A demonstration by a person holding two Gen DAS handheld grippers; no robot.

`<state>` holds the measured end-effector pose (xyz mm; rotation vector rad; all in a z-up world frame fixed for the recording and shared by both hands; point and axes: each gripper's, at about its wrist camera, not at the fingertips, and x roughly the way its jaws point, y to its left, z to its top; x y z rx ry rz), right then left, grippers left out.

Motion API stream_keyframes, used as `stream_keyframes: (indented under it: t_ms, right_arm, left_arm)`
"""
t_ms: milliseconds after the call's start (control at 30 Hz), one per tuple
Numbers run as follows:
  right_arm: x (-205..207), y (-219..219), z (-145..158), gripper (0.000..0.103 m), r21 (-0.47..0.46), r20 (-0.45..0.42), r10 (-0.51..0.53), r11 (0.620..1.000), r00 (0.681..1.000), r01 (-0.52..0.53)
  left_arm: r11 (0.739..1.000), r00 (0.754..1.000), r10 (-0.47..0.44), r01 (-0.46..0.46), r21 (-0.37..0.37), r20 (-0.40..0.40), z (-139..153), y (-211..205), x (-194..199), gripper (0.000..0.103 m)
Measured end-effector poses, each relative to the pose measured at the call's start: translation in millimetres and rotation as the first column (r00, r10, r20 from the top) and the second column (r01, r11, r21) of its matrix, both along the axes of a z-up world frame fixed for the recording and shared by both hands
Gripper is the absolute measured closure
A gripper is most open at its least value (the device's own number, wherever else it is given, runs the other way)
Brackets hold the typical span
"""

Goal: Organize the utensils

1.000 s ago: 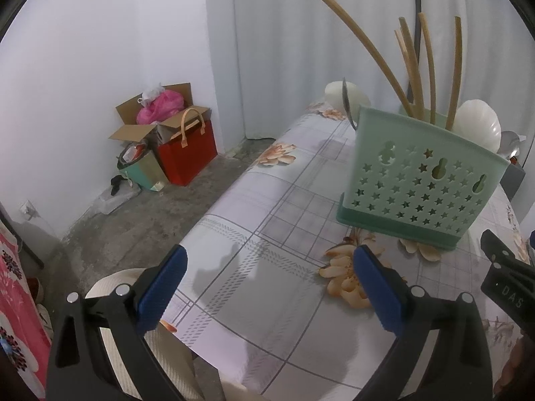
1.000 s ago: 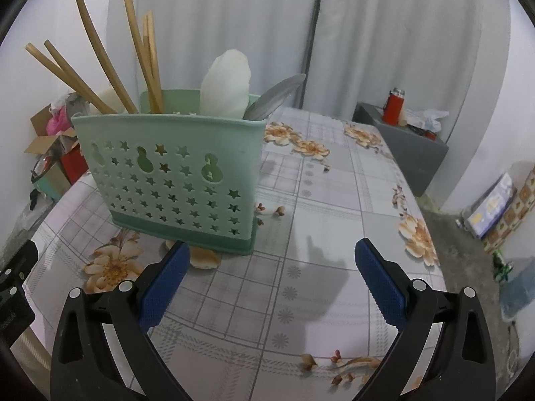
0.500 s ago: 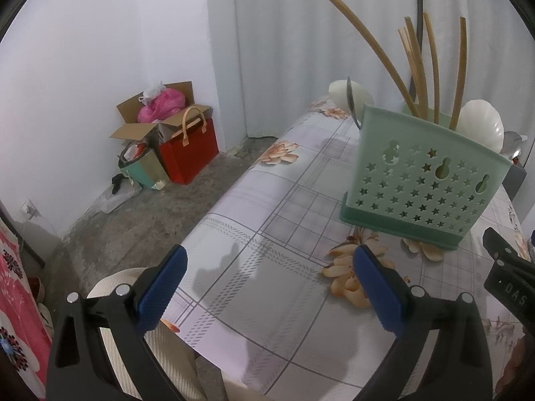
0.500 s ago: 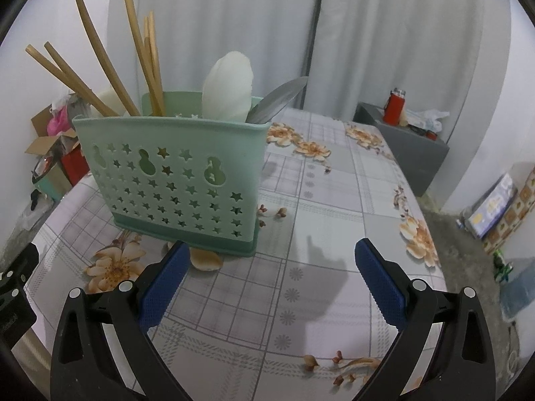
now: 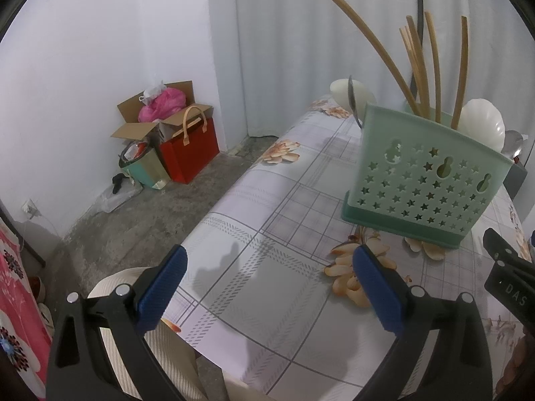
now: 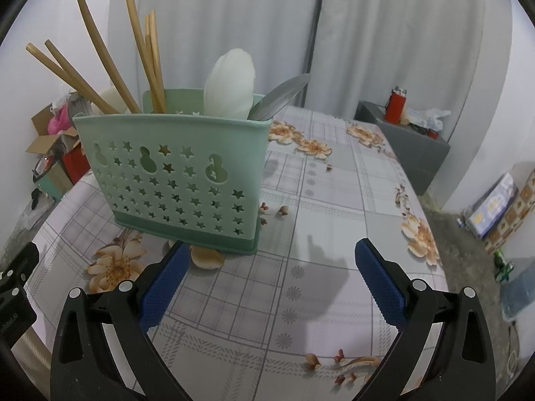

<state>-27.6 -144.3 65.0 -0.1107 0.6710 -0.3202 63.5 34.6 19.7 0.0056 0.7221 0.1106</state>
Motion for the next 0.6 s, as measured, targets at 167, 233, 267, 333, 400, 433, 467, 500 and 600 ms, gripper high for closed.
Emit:
stream_keyframes:
  t_ms: [167, 233, 267, 333, 400, 433, 467, 500, 600]
  right_arm:
    - [-0.3, 0.4, -0.2, 0.008, 0.003, -0.001, -0.001, 1.000, 1.000, 0.001]
    - [-0.2, 0.4, -0.3, 0.008, 0.001, -0.001, 0.000, 1.000, 1.000, 0.000]
    - [-0.3, 0.4, -0.1, 0.008, 0.000, -0.001, 0.000, 1.000, 1.000, 0.000]
    - [-0.2, 0.2, -0.2, 0.008, 0.002, -0.001, 0.000, 1.000, 1.000, 0.000]
    - [-0.2, 0.0, -0.3, 0.008, 0.004, -0.001, 0.001, 1.000, 1.000, -0.001]
    - [-0.1, 0.2, -0.3, 0.008, 0.002, -0.002, 0.000, 1.000, 1.000, 0.000]
    - [-0.2, 0.2, -0.3, 0.008, 0.002, -0.002, 0.000, 1.000, 1.000, 0.000]
    - [-0.1, 0.2, -0.3, 0.008, 0.002, -0.002, 0.002, 1.000, 1.000, -0.002]
    - [-0.4, 0.8, -0.4, 0.008, 0.002, -0.002, 0.001, 1.000, 1.000, -0.001]
  left_arm:
    - [1.000, 1.000, -0.001, 0.001, 0.000, -0.002, -0.2, -0.2, 0.1, 0.006]
    - [1.000, 1.000, 0.000, 0.000, 0.000, 0.000, -0.1, -0.6, 0.1, 0.006]
    - [1.000, 1.000, 0.000, 0.000, 0.000, 0.000, -0.2, -1.0, 0.2, 0.006]
    - [1.000, 1.000, 0.001, -0.001, -0.001, 0.000, -0.5, -0.8, 0.2, 0.006]
    - [1.000, 1.000, 0.000, 0.000, 0.000, -0.002, -0.5, -1.1, 0.2, 0.006]
    - [1.000, 1.000, 0.001, -0.001, 0.001, -0.001, -0.3, -1.4, 0.1, 0.006]
    - [1.000, 1.000, 0.001, -0.001, 0.001, -0.001, -0.3, -1.1, -0.1, 0.006]
    - [1.000, 1.000, 0.001, -0.001, 0.000, 0.000, -0.1, -1.4, 0.2, 0.006]
    - [1.000, 1.000, 0.001, -0.001, 0.001, 0.000, -0.1, -1.1, 0.2, 0.006]
